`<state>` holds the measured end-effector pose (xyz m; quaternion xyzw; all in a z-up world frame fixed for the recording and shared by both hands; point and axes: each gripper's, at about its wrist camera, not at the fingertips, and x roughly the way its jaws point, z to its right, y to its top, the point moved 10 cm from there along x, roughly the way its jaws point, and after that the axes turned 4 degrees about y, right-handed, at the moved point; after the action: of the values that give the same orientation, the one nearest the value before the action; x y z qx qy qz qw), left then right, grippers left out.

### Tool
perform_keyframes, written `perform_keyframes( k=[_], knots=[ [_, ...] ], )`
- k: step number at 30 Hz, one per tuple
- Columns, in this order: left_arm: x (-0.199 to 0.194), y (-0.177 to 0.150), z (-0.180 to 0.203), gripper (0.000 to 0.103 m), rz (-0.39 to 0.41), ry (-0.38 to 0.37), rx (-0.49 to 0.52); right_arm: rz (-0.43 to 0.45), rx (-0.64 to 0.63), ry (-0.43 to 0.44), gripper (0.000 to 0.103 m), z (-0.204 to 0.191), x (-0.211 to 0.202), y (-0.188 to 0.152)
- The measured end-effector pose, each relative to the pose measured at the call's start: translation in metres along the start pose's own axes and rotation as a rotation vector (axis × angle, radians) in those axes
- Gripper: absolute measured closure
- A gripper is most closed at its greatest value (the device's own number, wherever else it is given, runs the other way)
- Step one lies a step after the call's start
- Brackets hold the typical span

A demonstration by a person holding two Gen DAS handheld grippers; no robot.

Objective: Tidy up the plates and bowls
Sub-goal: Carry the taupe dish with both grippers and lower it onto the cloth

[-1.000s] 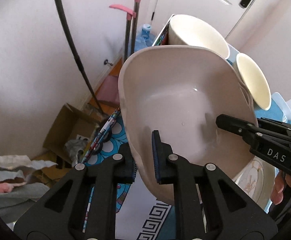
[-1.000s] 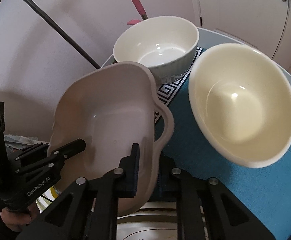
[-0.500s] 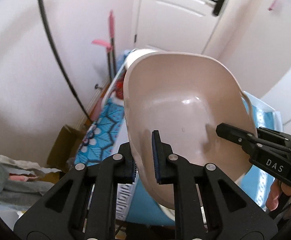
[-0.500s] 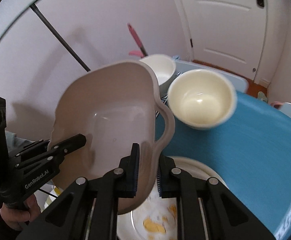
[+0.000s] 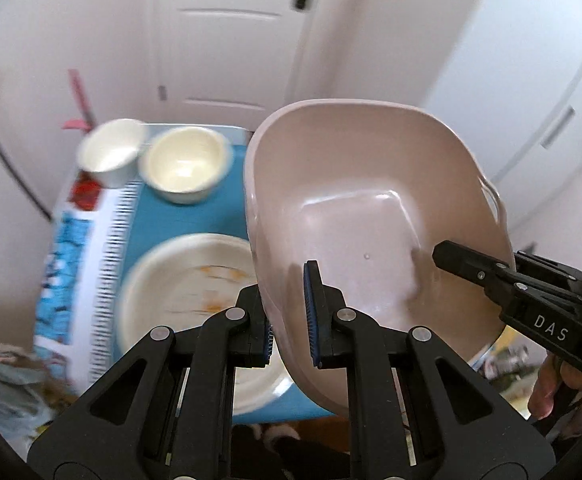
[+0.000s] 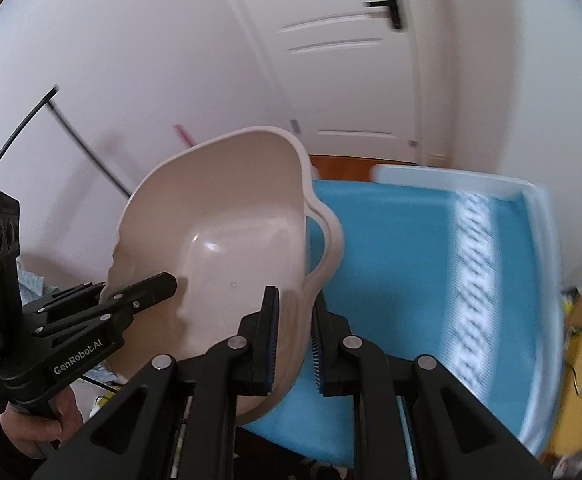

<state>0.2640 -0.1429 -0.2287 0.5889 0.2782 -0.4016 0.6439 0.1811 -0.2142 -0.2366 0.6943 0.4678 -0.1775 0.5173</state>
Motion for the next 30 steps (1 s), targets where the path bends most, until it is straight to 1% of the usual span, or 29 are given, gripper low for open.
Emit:
perform_keyframes(
  k=[3, 7, 9, 12, 14, 18, 21, 23, 28, 30],
  knots=[
    [0.012, -0.013, 0.04, 0.092, -0.024, -0.046, 0.057, 0.011, 0.055, -0.05, 0.089, 0.037, -0.016, -0.01],
    [0.034, -0.025, 0.083, 0.092, -0.063, -0.087, 0.119, 0.02, 0.118, -0.112, 0.089, 0.086, -0.037, -0.022],
    [0.05, -0.033, 0.105, 0.092, -0.09, -0.098, 0.148, 0.014, 0.138, -0.141, 0.089, 0.103, -0.039, -0.028],
    [0.073, -0.044, 0.123, 0.092, -0.122, -0.102, 0.177, -0.009, 0.173, -0.172, 0.089, 0.134, -0.036, -0.047],
    [0.094, -0.054, 0.134, 0.092, -0.163, -0.104, 0.189, -0.03, 0.194, -0.183, 0.089, 0.152, -0.028, -0.058],
    [0.124, -0.067, 0.142, 0.092, -0.216, -0.093, 0.213, -0.071, 0.23, -0.198, 0.089, 0.183, -0.009, -0.08],
    [0.144, -0.067, 0.143, 0.092, -0.226, -0.08, 0.23, -0.081, 0.23, -0.206, 0.089, 0.187, 0.003, -0.09],
    [0.148, -0.071, 0.141, 0.092, -0.228, -0.076, 0.239, -0.085, 0.24, -0.201, 0.089, 0.191, 0.008, -0.096],
    [0.166, -0.077, 0.139, 0.091, -0.237, -0.053, 0.27, -0.085, 0.234, -0.194, 0.089, 0.191, 0.015, -0.1],
    [0.17, -0.08, 0.137, 0.087, -0.244, -0.044, 0.276, -0.079, 0.226, -0.193, 0.089, 0.192, 0.016, -0.099]
  ],
)
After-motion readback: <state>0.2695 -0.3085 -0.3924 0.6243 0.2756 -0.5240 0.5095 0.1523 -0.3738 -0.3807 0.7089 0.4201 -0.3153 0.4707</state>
